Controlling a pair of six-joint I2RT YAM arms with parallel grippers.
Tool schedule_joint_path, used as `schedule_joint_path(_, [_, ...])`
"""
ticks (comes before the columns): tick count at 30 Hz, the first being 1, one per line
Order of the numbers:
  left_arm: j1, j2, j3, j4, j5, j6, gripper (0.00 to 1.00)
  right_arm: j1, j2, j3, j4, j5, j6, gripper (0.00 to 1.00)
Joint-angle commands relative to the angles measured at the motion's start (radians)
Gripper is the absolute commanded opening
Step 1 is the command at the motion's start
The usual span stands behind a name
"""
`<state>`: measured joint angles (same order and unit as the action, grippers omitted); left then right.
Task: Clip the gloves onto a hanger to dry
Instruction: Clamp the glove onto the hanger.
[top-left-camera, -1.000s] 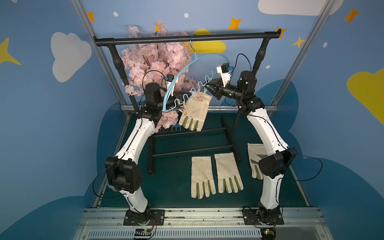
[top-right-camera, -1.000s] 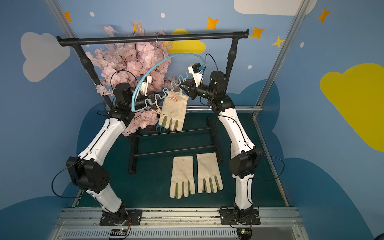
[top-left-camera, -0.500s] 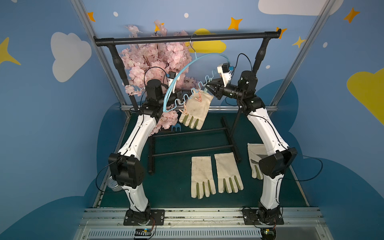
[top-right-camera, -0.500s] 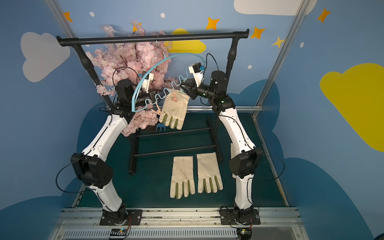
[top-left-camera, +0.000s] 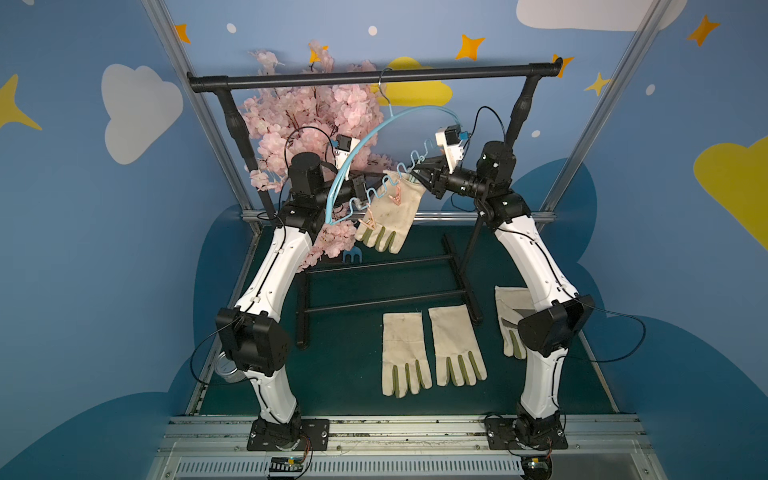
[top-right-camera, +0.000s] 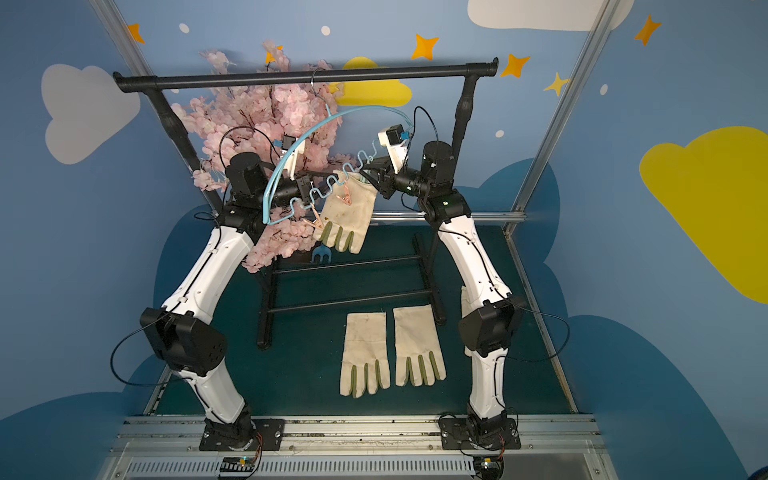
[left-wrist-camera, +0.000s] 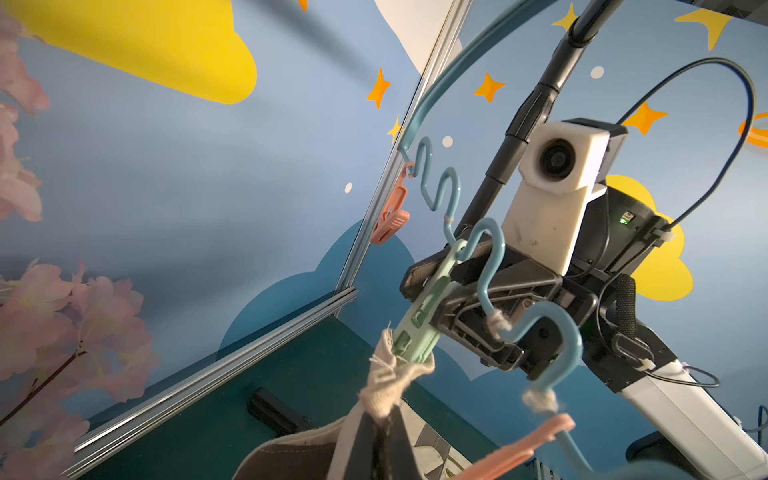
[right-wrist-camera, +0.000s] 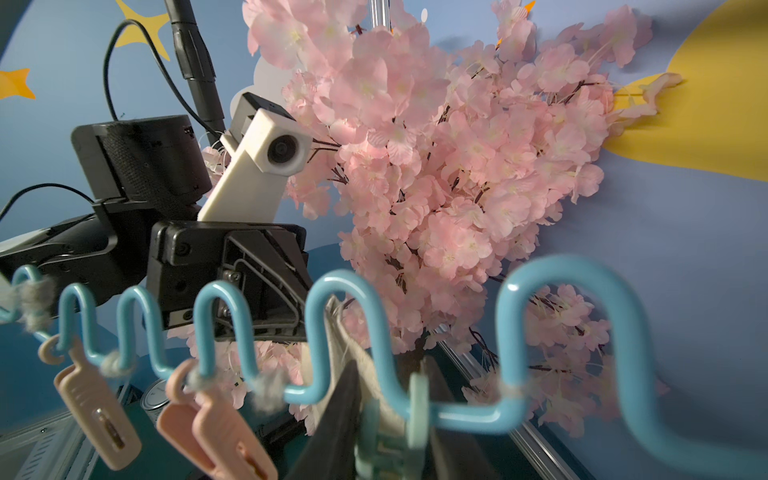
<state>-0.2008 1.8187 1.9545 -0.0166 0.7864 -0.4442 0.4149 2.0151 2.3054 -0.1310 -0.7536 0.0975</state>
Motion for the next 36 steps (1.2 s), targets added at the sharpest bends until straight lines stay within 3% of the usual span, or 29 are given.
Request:
schedule_joint_path(1, [-0.003,0.022,0.021,0.017,0.017,-0.019,0.03,0.000,-0.013,-0.001,0.038,-0.021,0.008,0.24])
schedule_joint_path(36, [0.008,-0.025,-0.029,-0.041,0.064,0.036,0.03,-0.016,-0.018,-0.002,0.046,0.007,-0.003,0.24])
